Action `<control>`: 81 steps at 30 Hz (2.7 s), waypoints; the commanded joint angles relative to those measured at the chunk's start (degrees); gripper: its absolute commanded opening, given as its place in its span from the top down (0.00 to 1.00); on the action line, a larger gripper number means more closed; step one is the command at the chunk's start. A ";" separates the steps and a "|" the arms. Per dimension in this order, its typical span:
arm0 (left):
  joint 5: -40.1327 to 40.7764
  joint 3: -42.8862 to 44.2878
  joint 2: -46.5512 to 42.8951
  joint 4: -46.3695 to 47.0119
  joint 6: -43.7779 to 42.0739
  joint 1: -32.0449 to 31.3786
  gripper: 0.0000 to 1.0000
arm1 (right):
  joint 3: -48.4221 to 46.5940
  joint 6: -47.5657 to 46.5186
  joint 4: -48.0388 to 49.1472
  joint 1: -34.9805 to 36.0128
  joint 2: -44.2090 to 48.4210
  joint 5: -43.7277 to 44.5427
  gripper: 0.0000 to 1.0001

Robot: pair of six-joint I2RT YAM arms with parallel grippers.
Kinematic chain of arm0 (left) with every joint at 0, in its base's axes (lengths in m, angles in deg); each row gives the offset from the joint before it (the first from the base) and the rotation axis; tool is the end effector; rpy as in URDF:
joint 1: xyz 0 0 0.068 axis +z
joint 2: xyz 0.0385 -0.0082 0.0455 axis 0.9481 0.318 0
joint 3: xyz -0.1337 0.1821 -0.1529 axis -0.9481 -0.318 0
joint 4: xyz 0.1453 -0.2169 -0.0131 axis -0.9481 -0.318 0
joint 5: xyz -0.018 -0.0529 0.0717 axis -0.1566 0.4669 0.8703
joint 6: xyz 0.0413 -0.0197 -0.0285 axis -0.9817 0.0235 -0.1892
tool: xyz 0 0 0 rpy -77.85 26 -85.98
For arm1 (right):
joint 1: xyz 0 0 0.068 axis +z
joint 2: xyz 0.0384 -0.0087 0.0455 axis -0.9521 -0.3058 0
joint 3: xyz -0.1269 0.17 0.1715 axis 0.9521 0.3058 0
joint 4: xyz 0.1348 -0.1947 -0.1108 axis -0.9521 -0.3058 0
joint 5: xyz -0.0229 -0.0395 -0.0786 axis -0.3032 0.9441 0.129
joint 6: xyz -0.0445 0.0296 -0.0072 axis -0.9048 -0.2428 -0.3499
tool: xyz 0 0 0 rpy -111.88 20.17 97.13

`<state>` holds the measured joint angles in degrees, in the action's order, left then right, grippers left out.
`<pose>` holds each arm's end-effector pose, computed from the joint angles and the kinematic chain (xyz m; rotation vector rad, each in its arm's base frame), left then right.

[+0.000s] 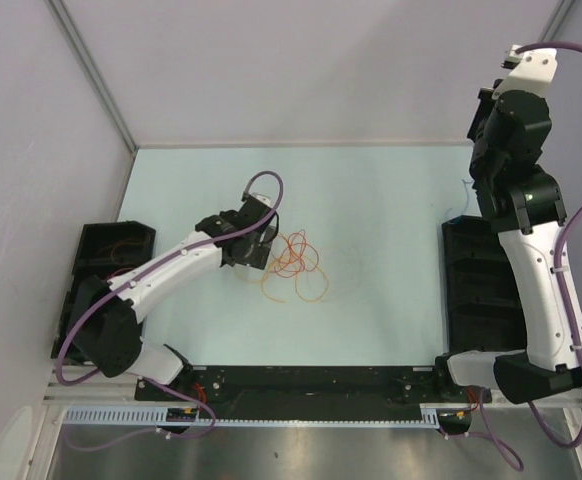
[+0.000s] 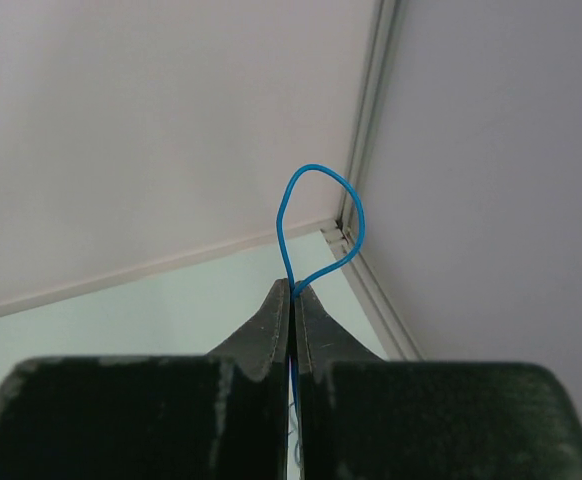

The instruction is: Untangle the cables

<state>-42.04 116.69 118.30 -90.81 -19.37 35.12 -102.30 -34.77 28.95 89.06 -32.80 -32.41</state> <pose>0.2403 -0.1579 0.2608 0.2986 2.5043 0.2374 0.2261 0.0462 0.5416 0.2105 1.5521 -0.3400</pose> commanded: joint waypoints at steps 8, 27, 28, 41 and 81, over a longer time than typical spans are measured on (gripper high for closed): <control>2.68 -1.10 -0.36 -0.07 0.43 -0.84 0.14 | 4.11 8.15 -4.67 -12.20 -0.42 -6.43 1.00; 1.62 -1.36 -2.03 -0.07 -0.45 -0.93 0.14 | 27.85 24.05 1.84 -25.91 -1.29 -9.77 1.00; 1.36 -1.45 -2.12 -0.07 -0.62 -0.93 0.14 | 28.46 24.41 2.71 -26.09 -1.82 -10.47 1.00; 0.38 -2.77 -6.43 2.13 -1.15 -0.75 0.18 | 37.43 32.23 8.16 -31.10 -12.63 -16.62 1.00; -14.29 -8.75 -16.63 13.81 -5.20 -0.58 0.12 | 39.81 36.37 1.23 -23.56 2.21 -24.53 0.30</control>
<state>-50.47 107.75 102.28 -81.04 -24.51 34.31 -62.10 1.80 32.73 59.57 -34.70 -58.36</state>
